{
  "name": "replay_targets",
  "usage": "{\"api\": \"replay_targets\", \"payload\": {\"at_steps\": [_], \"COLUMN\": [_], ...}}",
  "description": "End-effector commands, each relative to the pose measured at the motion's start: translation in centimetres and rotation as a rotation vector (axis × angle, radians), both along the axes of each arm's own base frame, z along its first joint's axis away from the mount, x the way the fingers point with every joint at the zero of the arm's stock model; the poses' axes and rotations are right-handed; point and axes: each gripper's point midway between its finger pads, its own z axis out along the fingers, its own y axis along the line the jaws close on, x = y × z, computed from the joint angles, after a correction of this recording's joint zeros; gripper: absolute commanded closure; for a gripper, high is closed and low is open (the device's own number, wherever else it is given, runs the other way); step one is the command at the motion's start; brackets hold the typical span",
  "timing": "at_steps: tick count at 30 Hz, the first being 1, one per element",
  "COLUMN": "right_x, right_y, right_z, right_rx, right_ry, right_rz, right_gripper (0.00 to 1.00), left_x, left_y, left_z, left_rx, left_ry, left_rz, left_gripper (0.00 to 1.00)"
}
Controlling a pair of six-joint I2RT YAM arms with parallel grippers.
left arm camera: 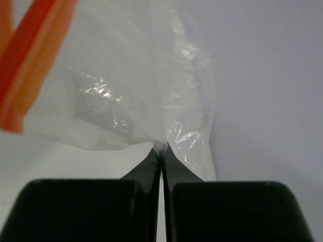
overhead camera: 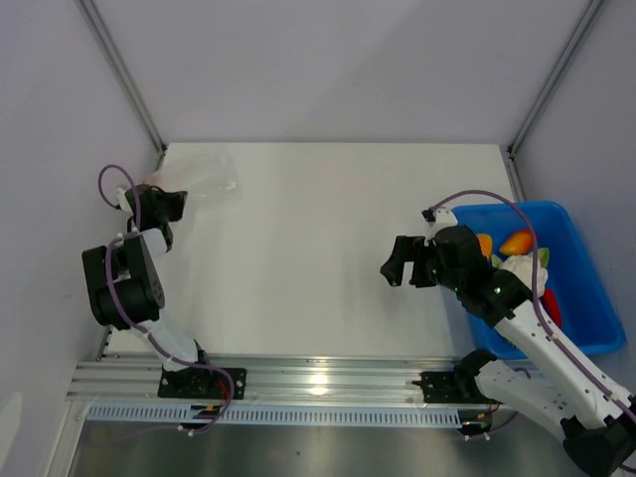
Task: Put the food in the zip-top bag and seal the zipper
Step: Move the zipper food storage bag to the center of the board.
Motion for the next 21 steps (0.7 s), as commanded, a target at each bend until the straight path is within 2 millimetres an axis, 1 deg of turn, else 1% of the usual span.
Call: {"api": "replay_targets", "payload": {"at_steps": [1, 2, 3, 4, 5, 6, 7, 8, 9, 10, 11, 12, 13, 14, 15, 16, 17, 19, 20, 21], "right_x": [1.1, 0.5, 0.5, 0.5, 0.5, 0.6, 0.8, 0.9, 0.9, 1.0, 0.6, 0.2, 0.1, -0.4, -0.8, -0.9, -1.0, -1.3, -1.3, -1.3], "right_y": [-1.9, -2.4, -2.5, -2.3, -2.4, -2.5, -2.8, -2.5, -2.4, -2.1, -1.2, -0.5, 0.3, 1.0, 1.6, 2.0, 2.2, 2.7, 2.8, 2.8], "right_z": [-0.6, -1.5, -1.9, -2.4, -2.6, -2.6, -2.2, -2.1, -1.7, -1.4, -0.9, -0.6, 0.0, 0.6, 0.9, 1.2, 1.8, 2.2, 2.3, 2.4], "right_rx": [-0.148, -0.188, -0.209, -0.236, -0.247, -0.255, -0.262, -0.245, -0.232, -0.213, -0.177, -0.153, -0.12, -0.079, -0.06, -0.044, -0.031, -0.015, -0.012, -0.009], "right_ry": [0.063, 0.12, 0.143, 0.181, 0.199, 0.21, 0.208, 0.218, 0.219, 0.219, 0.223, 0.225, 0.22, 0.226, 0.231, 0.226, 0.215, 0.21, 0.208, 0.208], "right_rz": [-0.089, -0.106, -0.108, -0.102, -0.115, -0.133, -0.157, -0.177, -0.185, -0.18, -0.133, -0.097, -0.061, -0.03, -0.004, 0.006, 0.013, 0.015, 0.014, 0.001], "right_gripper": [0.01, 0.01, 0.01, 0.01, 0.01, 0.01, 0.01, 0.01, 0.01, 0.01, 0.01, 0.01, 0.01, 0.01, 0.01, 0.01, 0.01, 0.01, 0.01, 0.01], "left_x": [-2.6, -3.0, -3.5, -4.9, -5.4, -6.1, -7.3, -8.2, -9.2, -10.5, -11.7, -12.7, -14.5, -15.8, -16.8, -18.6, -20.0, -21.7, -23.4, -24.2], "left_y": [-5.1, -6.5, -7.7, -9.2, -11.3, -12.5, -13.8, -15.8, -16.9, -17.9, -19.7, -20.3, -22.8, -23.7, -24.7, -26.6, -27.7, -29.4, -30.8, -31.1], "left_z": [4.9, 5.6, 6.2, 6.9, 7.3, 7.7, 8.9, 9.3, 9.4, 11.3, 11.2, 11.2, 12.8, 12.0, 11.8, 12.5, 10.8, 10.0, 9.1, 7.7], "left_rx": [0.053, 0.053, 0.056, 0.061, 0.074, 0.082, 0.107, 0.129, 0.136, 0.175, 0.178, 0.19, 0.221, 0.22, 0.218, 0.214, 0.192, 0.154, 0.128, 0.115], "left_ry": [-0.137, -0.159, -0.175, -0.195, -0.198, -0.201, -0.235, -0.247, -0.249, -0.301, -0.297, -0.303, -0.362, -0.353, -0.352, -0.395, -0.369, -0.362, -0.359, -0.341], "left_rz": [-0.185, -0.225, -0.256, -0.298, -0.356, -0.392, -0.43, -0.489, -0.52, -0.551, -0.603, -0.624, -0.702, -0.738, -0.773, -0.838, -0.887, -0.939, -0.992, -0.997], "left_gripper": [0.99, 0.99, 0.99, 0.99, 0.99, 1.0, 0.99, 1.0, 1.0, 1.0, 0.99, 0.99, 0.99, 0.99, 0.99, 0.99, 0.99, 0.99, 0.99, 0.99]}}
